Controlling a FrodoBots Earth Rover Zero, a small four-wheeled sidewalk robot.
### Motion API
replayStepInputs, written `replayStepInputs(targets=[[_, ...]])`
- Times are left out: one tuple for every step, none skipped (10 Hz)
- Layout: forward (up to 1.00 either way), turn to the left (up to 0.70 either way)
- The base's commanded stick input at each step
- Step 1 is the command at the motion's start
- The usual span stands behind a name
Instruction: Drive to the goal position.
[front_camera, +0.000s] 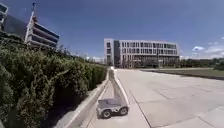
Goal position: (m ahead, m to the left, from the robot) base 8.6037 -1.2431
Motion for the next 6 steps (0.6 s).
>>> replayStepInputs(targets=[[0.0,0.0],[0.0,0.0],[0.0,0.0],[0.01,0.0],[0.04,0.0],[0.0,0.0]])
